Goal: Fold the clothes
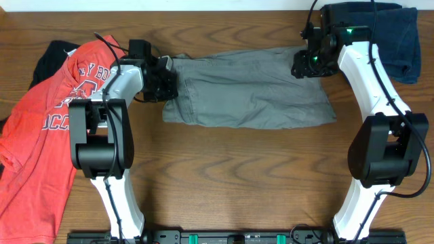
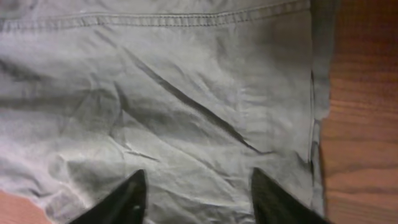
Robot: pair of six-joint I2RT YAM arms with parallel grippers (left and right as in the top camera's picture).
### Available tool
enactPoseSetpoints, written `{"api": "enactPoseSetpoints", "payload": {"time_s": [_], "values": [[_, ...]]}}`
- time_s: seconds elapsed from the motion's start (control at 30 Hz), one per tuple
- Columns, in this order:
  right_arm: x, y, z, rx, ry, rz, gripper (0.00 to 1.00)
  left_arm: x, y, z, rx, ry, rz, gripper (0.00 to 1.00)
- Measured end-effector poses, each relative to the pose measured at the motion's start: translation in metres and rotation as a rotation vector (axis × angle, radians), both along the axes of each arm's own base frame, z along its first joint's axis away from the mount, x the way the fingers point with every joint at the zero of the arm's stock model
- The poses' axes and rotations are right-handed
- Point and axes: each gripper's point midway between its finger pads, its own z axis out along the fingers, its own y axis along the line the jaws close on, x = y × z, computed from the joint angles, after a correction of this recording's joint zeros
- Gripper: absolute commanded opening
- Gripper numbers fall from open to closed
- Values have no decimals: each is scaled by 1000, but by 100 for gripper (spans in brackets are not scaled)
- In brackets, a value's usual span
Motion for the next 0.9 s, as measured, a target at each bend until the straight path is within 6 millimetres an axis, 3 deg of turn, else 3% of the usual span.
{"api": "enactPoseSetpoints", "payload": {"time_s": [0.17,0.27,0.4,0.6,0.73,0.9], "values": [[0,0,0,5,3,-14,1,-36,11,11,20,114,5,6],[1,3,-2,21,6,-15,1,-45,24,34,36,107,17,6],[3,16,-13,72,24,5,1,-49,38,84,55,11,36,6],[-2,47,-49,116,101,47,1,-56,41,144,73,-136,28,6],[-10,63,-70,129,153,72,1,-59,40,165,79,-196,24,6],[-16,75,-91,133,205,72,1,-60,40,173,76,-218,23,6]]}}
